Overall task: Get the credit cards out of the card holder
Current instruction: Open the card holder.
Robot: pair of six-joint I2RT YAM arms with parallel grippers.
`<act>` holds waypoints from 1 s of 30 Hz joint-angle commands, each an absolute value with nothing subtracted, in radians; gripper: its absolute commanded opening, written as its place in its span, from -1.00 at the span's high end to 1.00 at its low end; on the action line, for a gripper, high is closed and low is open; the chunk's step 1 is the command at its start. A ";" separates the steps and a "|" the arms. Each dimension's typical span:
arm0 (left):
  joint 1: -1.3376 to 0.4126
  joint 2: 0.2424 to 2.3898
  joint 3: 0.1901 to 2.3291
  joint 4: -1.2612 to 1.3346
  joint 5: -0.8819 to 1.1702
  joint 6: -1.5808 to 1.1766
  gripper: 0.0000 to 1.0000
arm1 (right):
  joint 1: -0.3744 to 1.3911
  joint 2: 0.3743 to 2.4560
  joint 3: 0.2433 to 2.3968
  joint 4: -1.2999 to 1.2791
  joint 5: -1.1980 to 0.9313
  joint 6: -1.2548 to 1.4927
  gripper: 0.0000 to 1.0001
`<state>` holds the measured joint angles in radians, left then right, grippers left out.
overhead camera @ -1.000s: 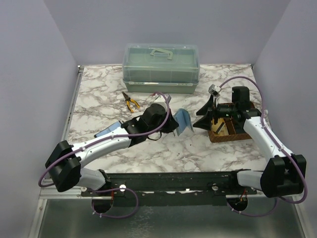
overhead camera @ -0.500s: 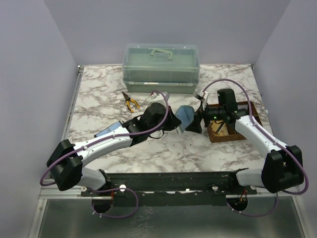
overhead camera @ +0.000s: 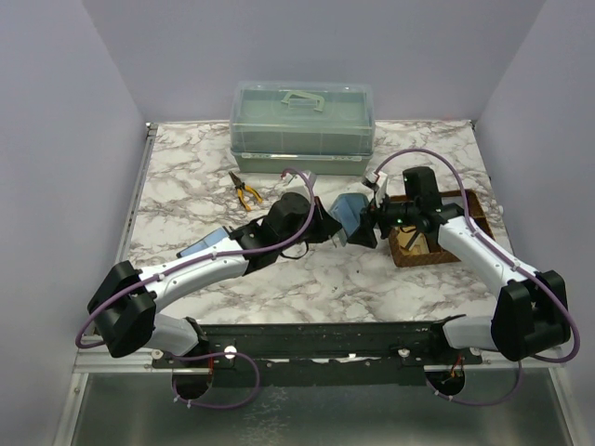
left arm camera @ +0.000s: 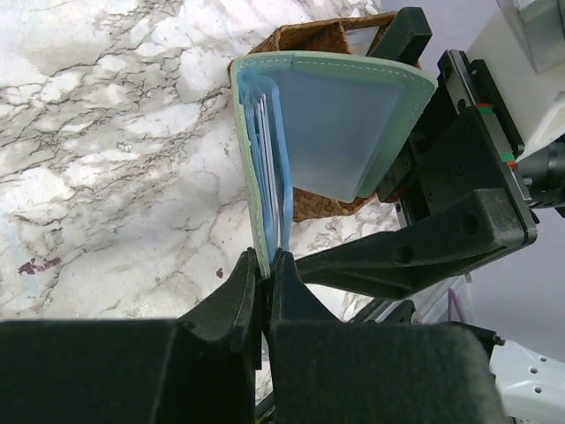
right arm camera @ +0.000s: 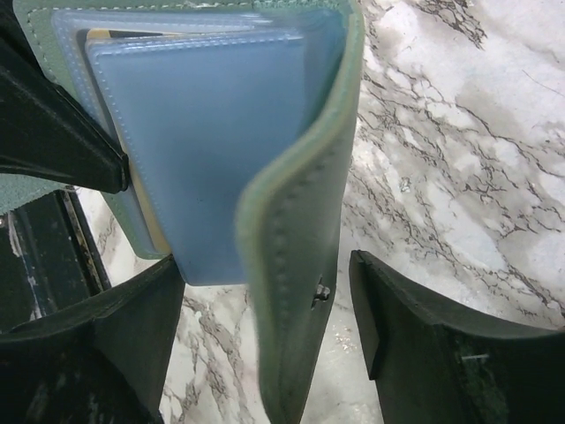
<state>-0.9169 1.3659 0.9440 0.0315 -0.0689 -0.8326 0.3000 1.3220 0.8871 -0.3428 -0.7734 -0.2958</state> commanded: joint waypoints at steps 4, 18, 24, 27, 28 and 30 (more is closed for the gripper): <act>-0.919 1.323 0.911 0.041 -0.034 -0.796 1.00 | 0.305 1.323 0.911 -0.318 -0.714 -0.291 -0.36; -0.888 1.257 0.860 0.002 0.036 -0.763 1.00 | 0.248 1.314 0.904 -0.241 -0.431 -0.170 -0.23; -0.862 1.244 0.845 -0.044 0.089 -0.704 1.00 | 0.204 1.245 0.920 -0.278 -0.555 -0.206 -0.58; -0.835 1.242 0.826 -0.043 0.148 -0.684 1.00 | 0.178 1.206 0.940 -0.341 -0.815 -0.258 -0.58; -0.829 1.242 0.820 -0.032 0.165 -0.674 1.00 | 0.174 1.208 0.942 -0.367 -0.936 -0.282 -0.57; -0.825 1.241 0.803 -0.006 0.207 -0.654 1.00 | 0.173 1.222 0.931 -0.394 -1.195 -0.301 -0.56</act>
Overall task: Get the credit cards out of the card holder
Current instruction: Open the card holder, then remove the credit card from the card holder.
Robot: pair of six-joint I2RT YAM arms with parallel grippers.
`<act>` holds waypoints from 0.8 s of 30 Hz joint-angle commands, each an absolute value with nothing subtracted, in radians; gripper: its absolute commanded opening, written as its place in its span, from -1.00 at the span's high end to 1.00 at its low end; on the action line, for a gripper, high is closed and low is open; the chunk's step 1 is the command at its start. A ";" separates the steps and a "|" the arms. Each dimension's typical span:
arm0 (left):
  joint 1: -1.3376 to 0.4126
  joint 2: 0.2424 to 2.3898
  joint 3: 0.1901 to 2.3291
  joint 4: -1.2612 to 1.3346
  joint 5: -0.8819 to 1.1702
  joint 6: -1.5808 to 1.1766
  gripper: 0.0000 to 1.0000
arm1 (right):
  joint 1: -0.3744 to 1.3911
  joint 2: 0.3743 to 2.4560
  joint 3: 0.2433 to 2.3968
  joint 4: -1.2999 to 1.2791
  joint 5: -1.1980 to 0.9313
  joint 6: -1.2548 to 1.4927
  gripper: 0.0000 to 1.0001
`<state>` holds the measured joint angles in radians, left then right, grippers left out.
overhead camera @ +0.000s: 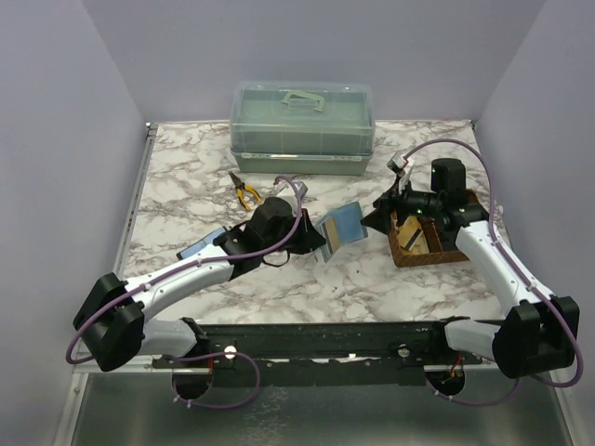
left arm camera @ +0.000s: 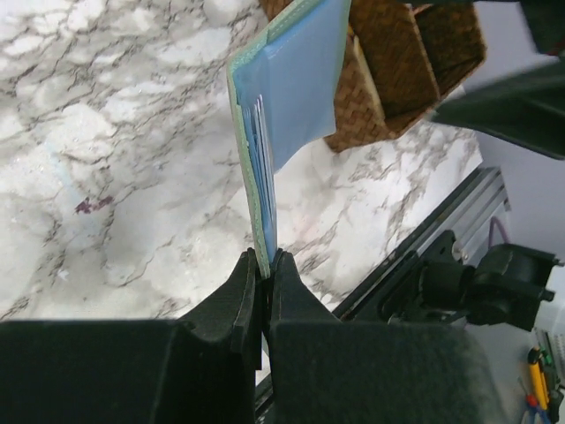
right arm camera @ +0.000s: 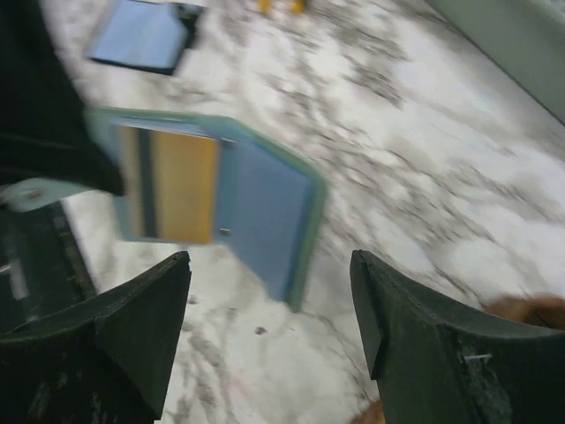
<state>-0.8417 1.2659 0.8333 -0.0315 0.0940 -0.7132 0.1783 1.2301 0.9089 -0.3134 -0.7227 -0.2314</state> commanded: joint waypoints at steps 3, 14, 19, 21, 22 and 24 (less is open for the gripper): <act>-0.822 1.241 0.784 0.053 0.238 -0.626 1.00 | 0.173 1.256 0.923 -0.408 -1.420 -0.278 -0.53; -0.817 1.239 0.730 0.233 0.328 -0.620 1.00 | 0.192 1.381 0.876 -0.231 -1.293 -0.023 -0.40; -0.811 1.236 0.704 0.300 0.355 -0.637 1.00 | 0.195 1.408 0.874 -0.217 -1.289 -0.003 -0.40; -0.809 1.235 0.695 0.324 0.362 -0.645 1.00 | 0.199 1.407 0.867 -0.206 -1.258 0.030 -0.39; -0.810 1.234 0.689 0.336 0.364 -0.650 1.00 | 0.199 1.408 0.866 -0.203 -1.244 0.033 -0.39; -0.808 1.231 0.679 0.362 0.370 -0.656 1.00 | 0.199 1.412 0.866 -0.203 -1.234 0.036 -0.39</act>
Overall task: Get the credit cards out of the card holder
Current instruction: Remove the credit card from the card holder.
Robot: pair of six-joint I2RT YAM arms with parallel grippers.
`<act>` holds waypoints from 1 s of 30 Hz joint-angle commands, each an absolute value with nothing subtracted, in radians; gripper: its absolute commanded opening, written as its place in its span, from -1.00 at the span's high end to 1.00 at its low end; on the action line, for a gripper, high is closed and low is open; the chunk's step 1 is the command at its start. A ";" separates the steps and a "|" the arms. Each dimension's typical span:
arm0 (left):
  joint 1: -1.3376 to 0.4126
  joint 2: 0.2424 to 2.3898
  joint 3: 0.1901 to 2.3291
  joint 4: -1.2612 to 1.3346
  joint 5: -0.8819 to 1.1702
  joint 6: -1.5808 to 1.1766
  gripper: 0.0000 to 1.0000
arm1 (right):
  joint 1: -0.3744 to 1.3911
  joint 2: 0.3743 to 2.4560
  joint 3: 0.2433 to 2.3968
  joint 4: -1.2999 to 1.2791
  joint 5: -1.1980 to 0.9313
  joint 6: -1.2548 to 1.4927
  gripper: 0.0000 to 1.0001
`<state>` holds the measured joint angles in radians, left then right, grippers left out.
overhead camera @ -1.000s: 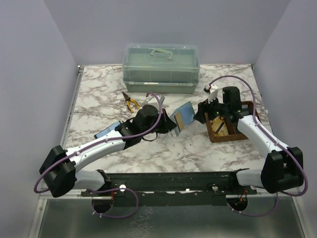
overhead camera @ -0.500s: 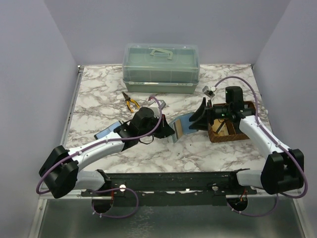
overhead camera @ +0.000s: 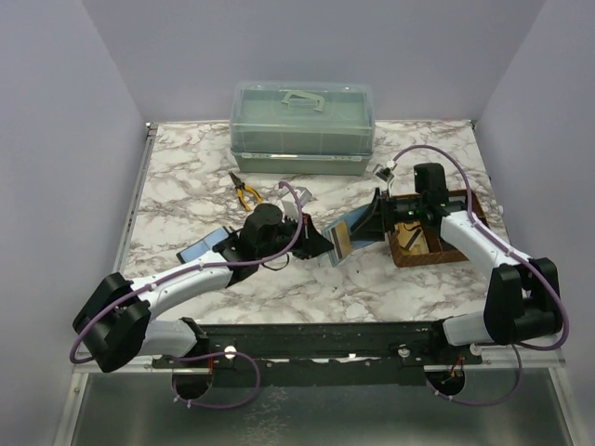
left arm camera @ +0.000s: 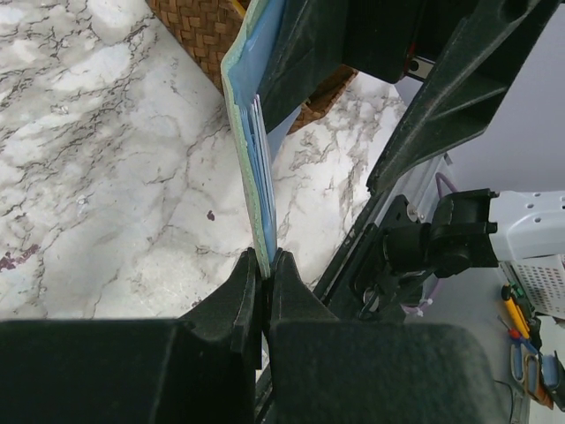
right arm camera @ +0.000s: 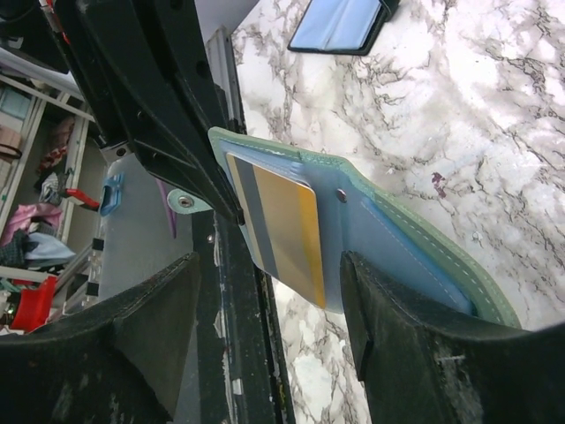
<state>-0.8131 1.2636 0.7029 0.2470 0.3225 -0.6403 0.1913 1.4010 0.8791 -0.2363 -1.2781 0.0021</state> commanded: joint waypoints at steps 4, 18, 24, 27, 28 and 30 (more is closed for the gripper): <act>-0.803 1.226 0.652 0.427 0.386 -0.678 1.00 | 0.202 1.421 0.862 -0.193 -1.270 0.053 -0.32; -0.785 1.233 0.611 0.585 0.433 -0.736 1.00 | 0.214 1.420 0.853 -0.156 -1.381 0.093 -0.16; -0.778 1.252 0.597 0.674 0.459 -0.770 1.00 | 0.215 1.423 0.845 -0.115 -1.433 0.142 -0.11; -0.776 1.270 0.595 0.703 0.467 -0.782 1.00 | 0.215 1.422 0.838 -0.077 -1.469 0.181 -0.07; -0.776 1.276 0.595 0.705 0.468 -0.782 1.00 | 0.215 1.421 0.835 -0.065 -1.479 0.192 -0.04; -0.776 1.286 0.595 0.707 0.466 -0.783 1.00 | 0.215 1.415 0.831 -0.033 -1.502 0.223 0.07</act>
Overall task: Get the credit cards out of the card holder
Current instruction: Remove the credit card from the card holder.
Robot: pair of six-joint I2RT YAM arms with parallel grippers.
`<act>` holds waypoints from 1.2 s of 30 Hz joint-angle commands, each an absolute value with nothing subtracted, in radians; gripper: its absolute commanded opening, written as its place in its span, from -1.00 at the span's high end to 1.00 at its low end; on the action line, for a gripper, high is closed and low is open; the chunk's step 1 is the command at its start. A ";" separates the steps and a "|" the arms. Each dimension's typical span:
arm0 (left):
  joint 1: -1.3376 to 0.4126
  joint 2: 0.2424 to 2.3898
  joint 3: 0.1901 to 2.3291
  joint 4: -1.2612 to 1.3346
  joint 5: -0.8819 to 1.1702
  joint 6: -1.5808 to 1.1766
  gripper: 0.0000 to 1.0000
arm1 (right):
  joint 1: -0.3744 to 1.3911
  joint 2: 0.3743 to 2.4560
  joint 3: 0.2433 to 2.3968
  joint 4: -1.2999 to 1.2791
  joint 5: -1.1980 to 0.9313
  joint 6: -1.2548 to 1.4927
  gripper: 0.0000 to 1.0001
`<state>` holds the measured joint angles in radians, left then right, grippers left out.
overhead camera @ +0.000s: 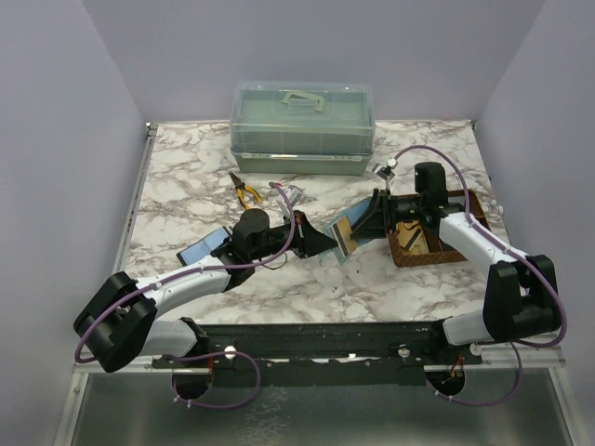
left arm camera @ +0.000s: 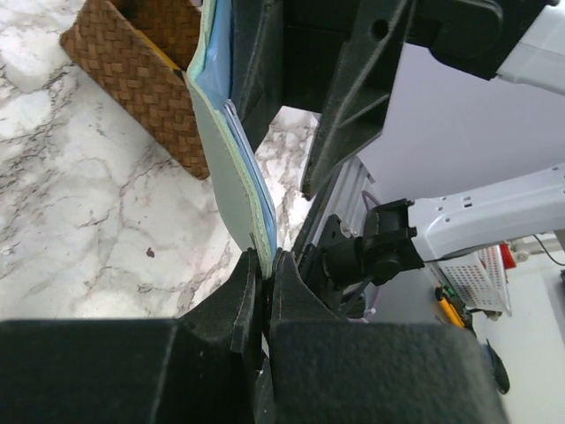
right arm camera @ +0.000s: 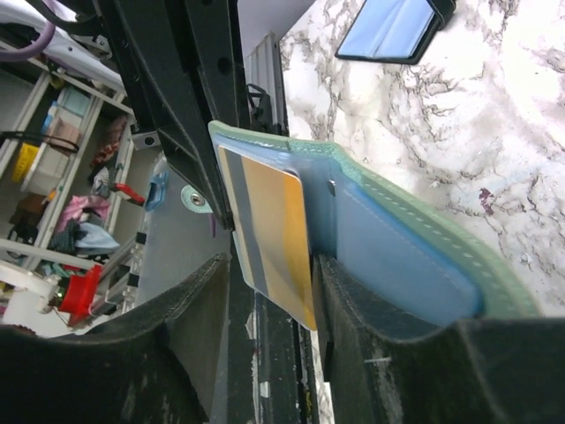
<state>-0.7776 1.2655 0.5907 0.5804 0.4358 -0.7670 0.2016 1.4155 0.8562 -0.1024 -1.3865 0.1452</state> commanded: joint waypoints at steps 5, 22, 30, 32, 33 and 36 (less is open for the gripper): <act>-0.773 1.299 0.592 0.693 0.457 -0.781 1.00 | 0.215 1.404 0.818 0.029 -1.520 0.273 0.27; -0.717 1.244 0.591 0.537 0.453 -0.758 0.58 | 0.176 1.381 0.818 0.002 -1.451 0.224 1.00; -0.717 1.223 0.589 0.543 0.476 -0.790 0.04 | 0.176 1.418 0.808 0.031 -1.446 0.254 1.00; -0.714 1.191 0.572 0.543 0.451 -0.788 -0.09 | 0.176 1.421 0.808 0.029 -1.436 0.254 1.00; -0.714 1.177 0.560 0.543 0.433 -0.788 -0.13 | 0.176 1.423 0.808 0.029 -1.432 0.253 1.00; -0.701 1.157 0.530 0.538 0.398 -0.791 -0.08 | 0.176 1.424 0.813 0.008 -1.407 0.234 1.00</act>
<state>-0.7177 1.2068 0.5735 0.5323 0.4541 -0.7902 0.1711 1.4139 0.8158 0.0078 -1.4105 0.2428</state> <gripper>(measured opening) 0.563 0.005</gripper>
